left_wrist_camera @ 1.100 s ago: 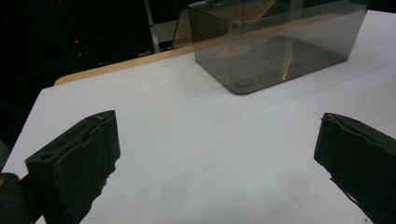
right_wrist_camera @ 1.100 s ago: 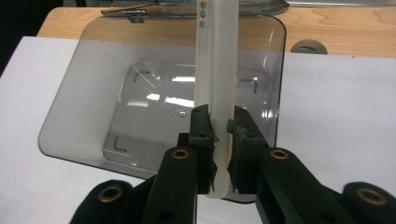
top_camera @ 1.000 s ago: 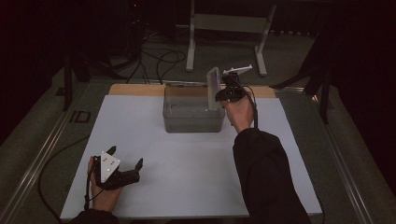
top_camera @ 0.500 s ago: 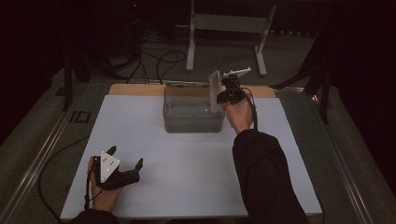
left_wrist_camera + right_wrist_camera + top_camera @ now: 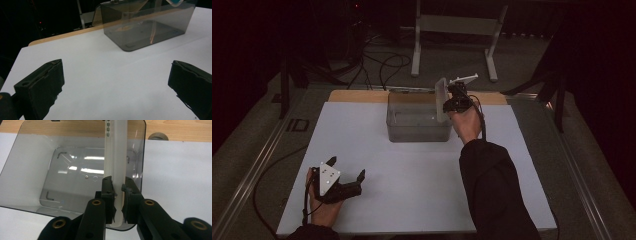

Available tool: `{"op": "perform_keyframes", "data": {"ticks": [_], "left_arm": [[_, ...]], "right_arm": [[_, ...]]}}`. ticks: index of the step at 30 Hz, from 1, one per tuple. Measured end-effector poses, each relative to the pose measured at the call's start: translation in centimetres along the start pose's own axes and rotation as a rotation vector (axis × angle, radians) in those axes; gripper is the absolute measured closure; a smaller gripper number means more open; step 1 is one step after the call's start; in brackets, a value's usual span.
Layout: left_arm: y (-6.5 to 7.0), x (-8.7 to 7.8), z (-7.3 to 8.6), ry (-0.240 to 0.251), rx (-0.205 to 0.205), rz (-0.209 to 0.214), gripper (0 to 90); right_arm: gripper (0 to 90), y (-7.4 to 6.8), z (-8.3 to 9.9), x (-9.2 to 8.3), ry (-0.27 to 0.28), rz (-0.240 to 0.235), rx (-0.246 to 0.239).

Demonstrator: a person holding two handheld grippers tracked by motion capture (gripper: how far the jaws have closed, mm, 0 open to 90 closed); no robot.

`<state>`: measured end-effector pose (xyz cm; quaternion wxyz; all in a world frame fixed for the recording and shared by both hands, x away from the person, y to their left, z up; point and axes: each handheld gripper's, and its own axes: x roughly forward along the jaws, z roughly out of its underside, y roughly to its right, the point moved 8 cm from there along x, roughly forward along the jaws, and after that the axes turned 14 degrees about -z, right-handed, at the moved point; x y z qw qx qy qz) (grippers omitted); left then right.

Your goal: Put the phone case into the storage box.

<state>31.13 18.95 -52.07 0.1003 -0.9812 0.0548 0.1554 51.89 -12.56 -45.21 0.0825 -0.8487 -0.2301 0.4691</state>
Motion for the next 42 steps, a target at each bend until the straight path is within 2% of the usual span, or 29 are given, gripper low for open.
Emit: {"op": "perform_keyframes", "data": {"ticks": [14,28,42], "left_arm": [[0.0,0.0,0.0,-0.001,0.000,0.000,1.2],[0.0,0.0,0.0,0.001,-0.001,-0.002,1.2],[0.0,0.0,0.0,0.002,-0.001,-0.002,1.3]], "right_arm": [[81.6,0.2,0.2,0.7,-0.019,0.004,-0.003],[81.6,0.7,0.5,1.6,-0.031,0.032,-0.003],[81.6,1.0,1.3,2.7,-0.071,0.055,-0.001]]}}
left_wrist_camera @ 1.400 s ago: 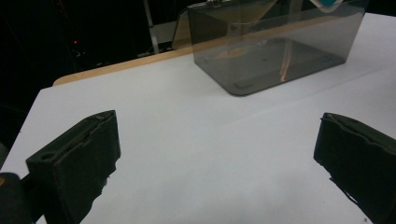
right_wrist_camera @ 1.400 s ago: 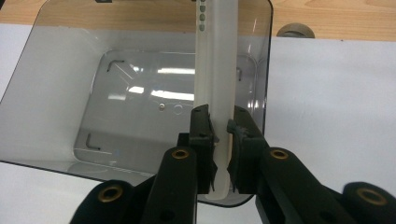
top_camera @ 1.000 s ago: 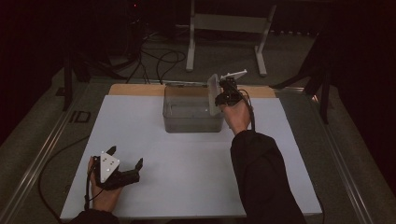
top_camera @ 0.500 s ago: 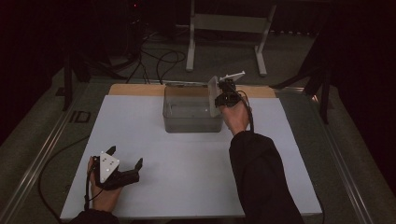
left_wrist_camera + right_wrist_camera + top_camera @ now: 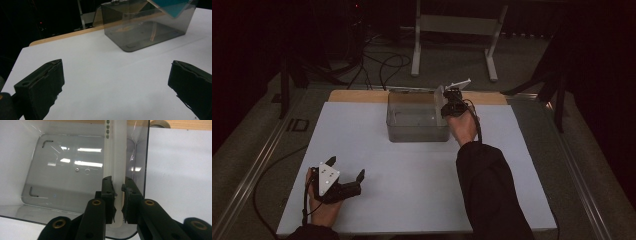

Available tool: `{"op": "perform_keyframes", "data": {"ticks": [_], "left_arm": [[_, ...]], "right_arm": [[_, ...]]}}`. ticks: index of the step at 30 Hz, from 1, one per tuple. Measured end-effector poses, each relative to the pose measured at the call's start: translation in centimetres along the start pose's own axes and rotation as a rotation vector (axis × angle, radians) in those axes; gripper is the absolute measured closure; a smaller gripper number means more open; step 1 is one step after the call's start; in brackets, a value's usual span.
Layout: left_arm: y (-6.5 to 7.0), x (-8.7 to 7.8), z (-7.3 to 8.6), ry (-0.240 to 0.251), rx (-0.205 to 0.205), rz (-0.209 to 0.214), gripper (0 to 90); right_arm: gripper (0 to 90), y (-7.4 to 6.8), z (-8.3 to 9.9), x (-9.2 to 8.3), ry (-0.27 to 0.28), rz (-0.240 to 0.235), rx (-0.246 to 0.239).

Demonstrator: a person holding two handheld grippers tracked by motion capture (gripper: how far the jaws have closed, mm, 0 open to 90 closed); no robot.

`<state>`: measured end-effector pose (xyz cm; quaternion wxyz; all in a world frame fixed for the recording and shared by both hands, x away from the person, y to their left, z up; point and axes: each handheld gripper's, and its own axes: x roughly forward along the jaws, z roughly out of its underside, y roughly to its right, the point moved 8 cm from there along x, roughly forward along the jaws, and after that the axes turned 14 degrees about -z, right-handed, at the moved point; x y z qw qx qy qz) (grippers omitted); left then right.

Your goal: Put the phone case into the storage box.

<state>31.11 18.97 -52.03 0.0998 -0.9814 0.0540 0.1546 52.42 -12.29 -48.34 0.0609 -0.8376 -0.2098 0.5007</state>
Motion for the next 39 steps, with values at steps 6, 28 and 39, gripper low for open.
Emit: {"op": "perform_keyframes", "data": {"ticks": [6,28,39], "left_arm": [[0.0,0.0,0.0,0.001,-0.001,-0.001,1.3],[0.0,-0.1,0.0,0.001,-0.001,0.000,1.3],[0.0,-0.1,0.0,0.002,-0.003,0.000,1.3]], "right_arm": [[81.6,0.1,0.2,0.6,-0.022,0.005,0.009],[81.3,0.9,0.8,1.8,-0.053,0.074,0.011],[81.3,1.0,1.2,2.3,-0.077,0.113,0.033]]}}
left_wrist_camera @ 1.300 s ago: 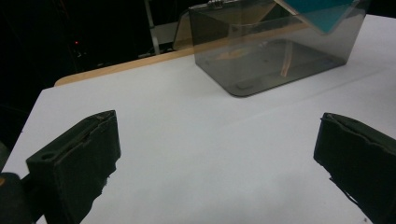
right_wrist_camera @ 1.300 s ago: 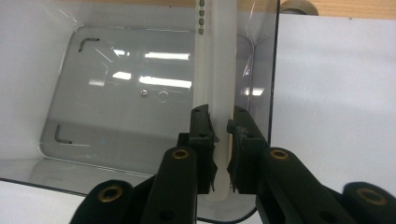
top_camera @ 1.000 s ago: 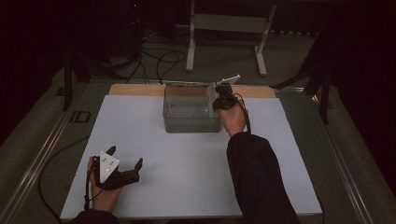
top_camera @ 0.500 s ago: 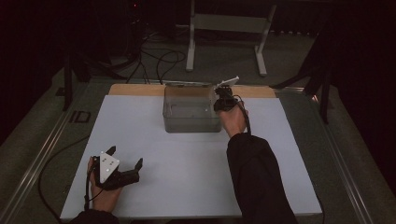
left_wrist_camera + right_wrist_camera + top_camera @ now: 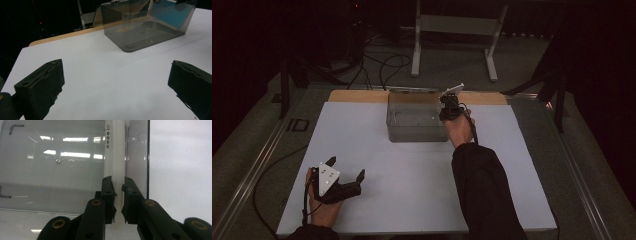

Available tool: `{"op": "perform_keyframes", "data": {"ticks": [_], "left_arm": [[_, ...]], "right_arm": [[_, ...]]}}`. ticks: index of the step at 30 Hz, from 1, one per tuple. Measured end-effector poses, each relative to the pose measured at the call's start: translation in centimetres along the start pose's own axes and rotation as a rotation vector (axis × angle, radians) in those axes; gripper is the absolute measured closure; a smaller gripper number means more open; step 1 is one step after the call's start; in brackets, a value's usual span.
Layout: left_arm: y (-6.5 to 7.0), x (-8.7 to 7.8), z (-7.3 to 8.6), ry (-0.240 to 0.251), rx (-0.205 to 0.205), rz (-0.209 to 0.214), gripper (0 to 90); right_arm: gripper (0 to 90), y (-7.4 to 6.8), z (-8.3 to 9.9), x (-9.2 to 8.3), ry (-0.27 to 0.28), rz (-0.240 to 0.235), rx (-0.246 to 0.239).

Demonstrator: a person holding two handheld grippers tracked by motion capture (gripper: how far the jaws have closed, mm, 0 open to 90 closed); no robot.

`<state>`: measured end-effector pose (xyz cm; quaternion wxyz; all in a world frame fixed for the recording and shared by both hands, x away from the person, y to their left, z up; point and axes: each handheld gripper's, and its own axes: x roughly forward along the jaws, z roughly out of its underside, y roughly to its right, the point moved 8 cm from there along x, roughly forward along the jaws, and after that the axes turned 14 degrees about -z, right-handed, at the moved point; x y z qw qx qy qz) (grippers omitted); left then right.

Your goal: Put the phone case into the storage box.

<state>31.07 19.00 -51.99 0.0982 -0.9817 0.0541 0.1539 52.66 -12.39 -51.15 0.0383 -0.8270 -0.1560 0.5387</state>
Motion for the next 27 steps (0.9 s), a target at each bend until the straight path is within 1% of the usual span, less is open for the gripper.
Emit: {"op": "perform_keyframes", "data": {"ticks": [3,8,22,27], "left_arm": [[0.01,-0.02,-0.01,0.000,0.001,0.000,1.3],[-0.01,-0.02,0.00,0.000,0.000,0.000,1.4],[-0.01,-0.04,-0.01,0.001,0.001,-0.001,1.4],[0.00,-0.04,-0.01,0.001,0.001,-0.001,1.4]], "right_arm": [[81.3,-0.03,0.06,0.19,0.000,0.016,0.004],[81.2,-0.03,0.07,0.30,0.003,0.021,0.002],[81.2,-0.09,0.28,0.81,0.008,0.023,0.015],[81.3,-0.09,0.21,0.86,0.024,0.032,0.019]]}}
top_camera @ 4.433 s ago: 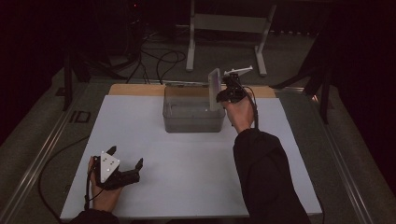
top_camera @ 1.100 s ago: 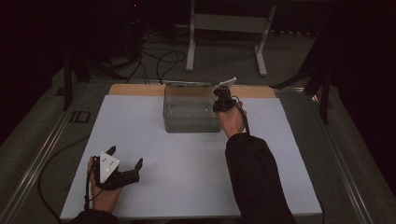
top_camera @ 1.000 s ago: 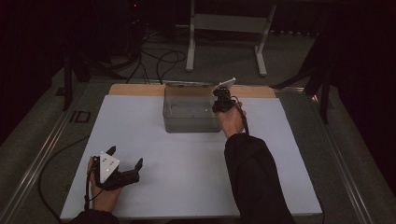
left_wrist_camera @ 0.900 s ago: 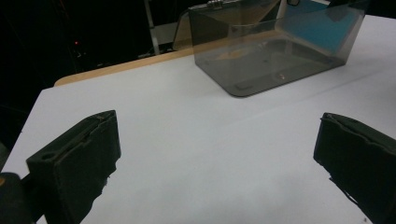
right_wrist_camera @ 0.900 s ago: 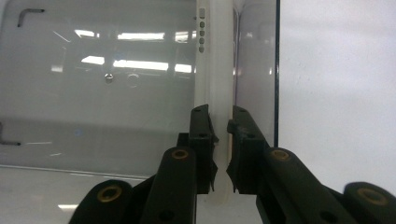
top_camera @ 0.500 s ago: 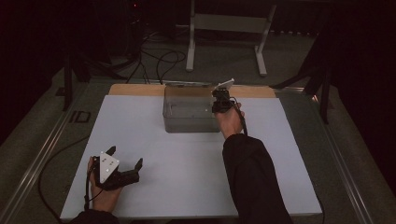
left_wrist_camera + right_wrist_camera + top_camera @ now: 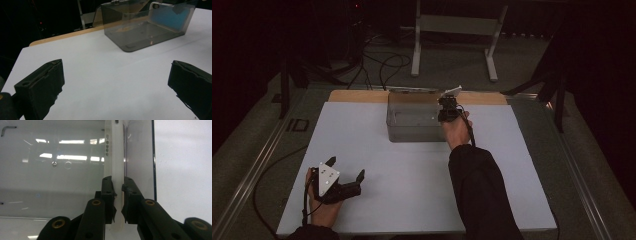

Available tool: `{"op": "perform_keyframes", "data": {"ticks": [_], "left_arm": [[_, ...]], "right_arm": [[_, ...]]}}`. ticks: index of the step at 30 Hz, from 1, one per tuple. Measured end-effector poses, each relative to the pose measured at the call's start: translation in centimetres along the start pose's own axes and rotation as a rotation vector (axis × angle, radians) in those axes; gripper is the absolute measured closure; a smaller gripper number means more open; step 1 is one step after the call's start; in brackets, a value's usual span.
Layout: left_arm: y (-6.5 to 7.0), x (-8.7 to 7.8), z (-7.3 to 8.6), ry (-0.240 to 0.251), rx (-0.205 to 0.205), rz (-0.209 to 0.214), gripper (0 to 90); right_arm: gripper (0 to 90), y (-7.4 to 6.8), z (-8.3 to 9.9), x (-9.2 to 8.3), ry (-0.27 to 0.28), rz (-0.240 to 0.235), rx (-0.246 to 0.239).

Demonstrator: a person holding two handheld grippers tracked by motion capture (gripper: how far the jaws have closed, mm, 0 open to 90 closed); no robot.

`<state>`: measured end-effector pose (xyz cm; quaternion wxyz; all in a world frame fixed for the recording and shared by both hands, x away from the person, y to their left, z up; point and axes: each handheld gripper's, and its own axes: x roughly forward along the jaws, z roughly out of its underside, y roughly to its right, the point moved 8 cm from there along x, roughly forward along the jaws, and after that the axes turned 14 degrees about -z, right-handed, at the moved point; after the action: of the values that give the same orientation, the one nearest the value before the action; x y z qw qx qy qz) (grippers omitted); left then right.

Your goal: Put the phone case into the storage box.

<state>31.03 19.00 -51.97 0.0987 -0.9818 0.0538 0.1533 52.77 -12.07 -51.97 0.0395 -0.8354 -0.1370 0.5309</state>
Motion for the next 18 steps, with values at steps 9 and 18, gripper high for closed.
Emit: {"op": "perform_keyframes", "data": {"ticks": [9,18], "left_arm": [[-0.02,-0.01,0.00,0.000,0.000,0.000,1.4],[-0.05,-0.04,0.00,-0.001,0.000,0.000,1.4]], "right_arm": [[80.7,0.02,-0.11,0.03,0.009,0.007,-0.003],[74.4,-0.24,-0.28,-0.02,0.027,-0.002,-0.016]]}}
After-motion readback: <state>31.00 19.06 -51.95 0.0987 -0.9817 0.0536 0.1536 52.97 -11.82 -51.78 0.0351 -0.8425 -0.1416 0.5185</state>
